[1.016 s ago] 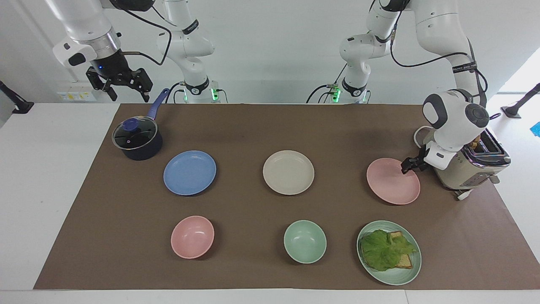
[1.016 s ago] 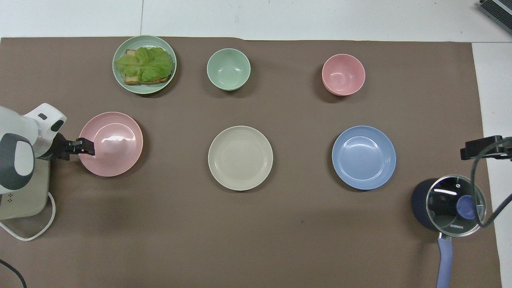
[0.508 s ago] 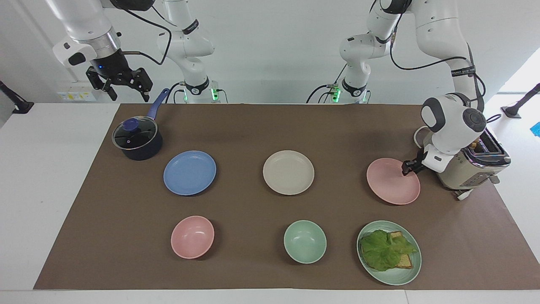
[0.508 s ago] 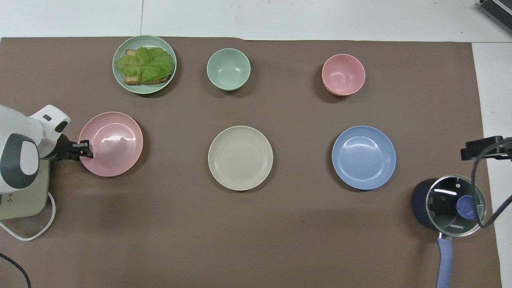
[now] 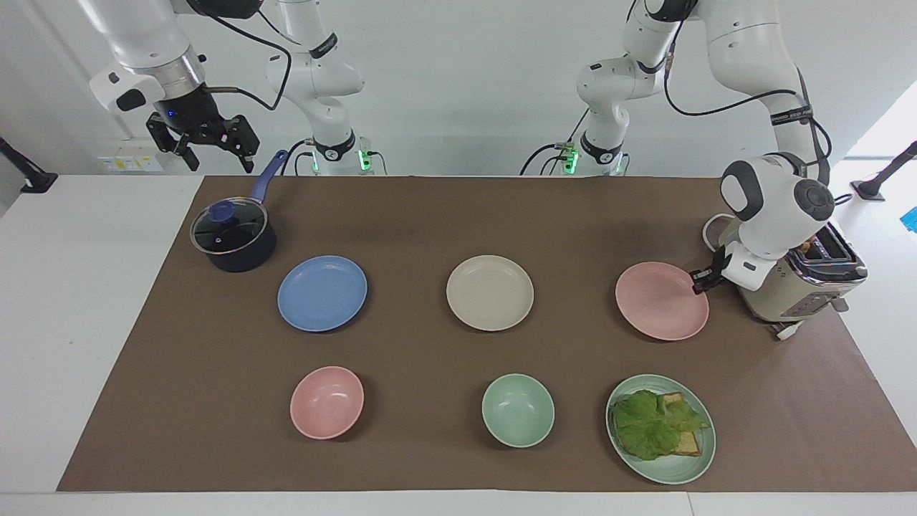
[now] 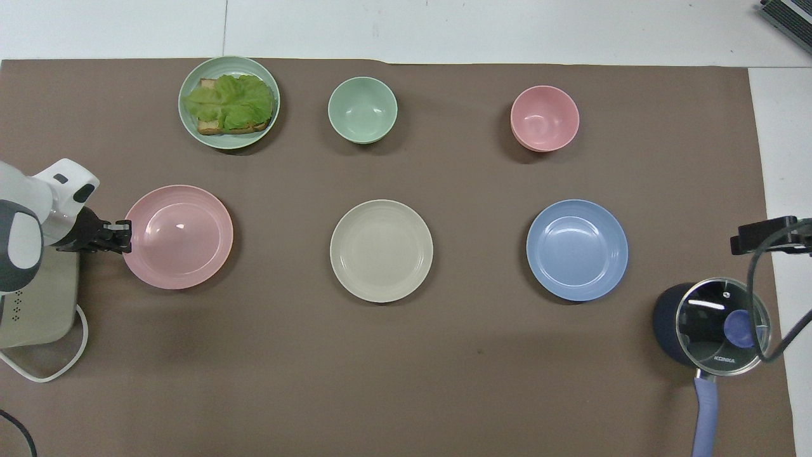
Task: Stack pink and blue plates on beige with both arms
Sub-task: 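Carry the pink plate onto the beige plate while the right gripper grasps the blue plate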
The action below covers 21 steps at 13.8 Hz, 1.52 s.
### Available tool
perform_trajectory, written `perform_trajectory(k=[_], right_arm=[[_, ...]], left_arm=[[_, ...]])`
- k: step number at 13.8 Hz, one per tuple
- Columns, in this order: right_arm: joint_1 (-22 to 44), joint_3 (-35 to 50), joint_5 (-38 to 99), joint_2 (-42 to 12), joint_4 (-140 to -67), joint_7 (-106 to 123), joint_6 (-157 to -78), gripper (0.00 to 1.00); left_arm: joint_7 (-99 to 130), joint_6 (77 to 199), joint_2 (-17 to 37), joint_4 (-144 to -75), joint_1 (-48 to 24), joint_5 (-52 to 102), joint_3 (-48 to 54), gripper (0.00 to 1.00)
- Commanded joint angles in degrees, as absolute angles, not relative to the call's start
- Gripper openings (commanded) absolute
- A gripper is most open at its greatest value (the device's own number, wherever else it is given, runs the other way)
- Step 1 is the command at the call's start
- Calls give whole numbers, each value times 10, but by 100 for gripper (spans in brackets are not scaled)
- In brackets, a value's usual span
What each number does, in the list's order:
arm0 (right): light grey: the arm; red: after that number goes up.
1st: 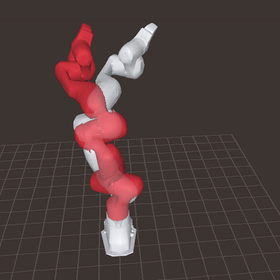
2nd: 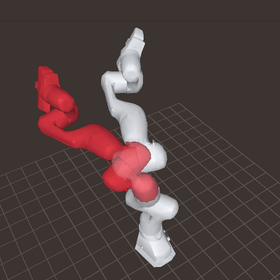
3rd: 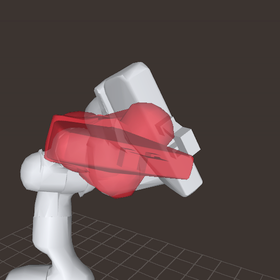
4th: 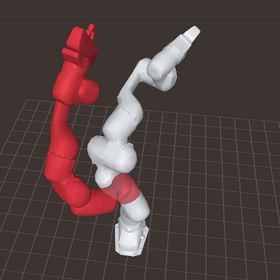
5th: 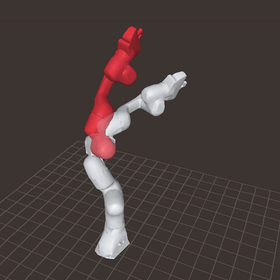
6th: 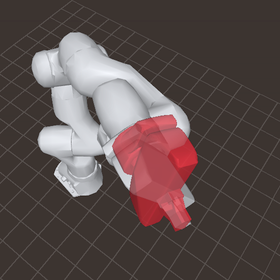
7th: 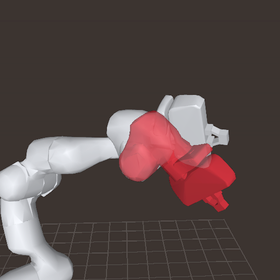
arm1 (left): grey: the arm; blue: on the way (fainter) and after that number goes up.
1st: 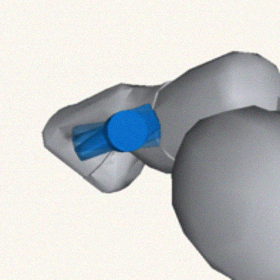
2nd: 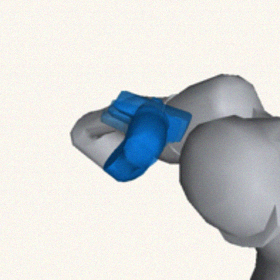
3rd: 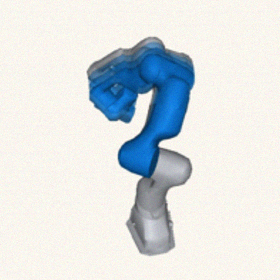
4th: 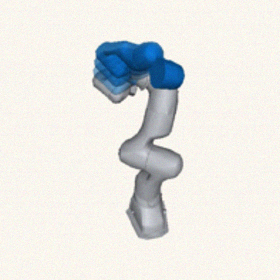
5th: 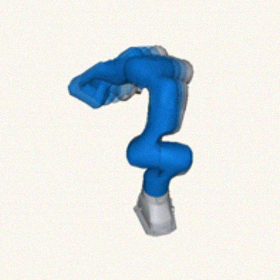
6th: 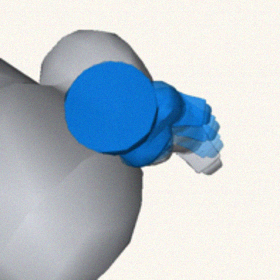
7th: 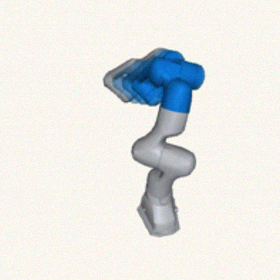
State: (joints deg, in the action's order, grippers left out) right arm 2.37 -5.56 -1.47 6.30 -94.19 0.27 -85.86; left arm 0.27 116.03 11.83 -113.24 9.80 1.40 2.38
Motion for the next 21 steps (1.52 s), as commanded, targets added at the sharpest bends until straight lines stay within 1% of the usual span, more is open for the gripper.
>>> perform_trajectory(k=[1,3,6,11,15,17,19,21], right_arm=[[19,-54,-21,79,-962,12,-866,100],[18,-54,-21,80,-966,12,-867,100],[15,-54,-20,81,-985,11,-878,100],[23,-54,-6,72,-1060,17,-985,100],[24,-54,4,26,-1099,28,-1055,100],[24,-54,17,-9,-1121,38,-1107,100],[23,-54,24,-30,-1147,54,-1170,100],[23,-54,25,-55,-1156,56,-1195,100]], left_arm=[[10,1059,109,-1065,99,20,33,0],[10,1049,100,-1057,94,60,35,0],[33,1047,81,-1059,41,105,35,0],[167,1066,76,-1060,-85,121,36,0],[207,1087,68,-1070,-152,125,36,0],[207,1108,73,-1075,-181,125,35,0],[208,1144,76,-1095,-207,125,36,0],[211,1174,80,-1120,-219,125,35,0]])
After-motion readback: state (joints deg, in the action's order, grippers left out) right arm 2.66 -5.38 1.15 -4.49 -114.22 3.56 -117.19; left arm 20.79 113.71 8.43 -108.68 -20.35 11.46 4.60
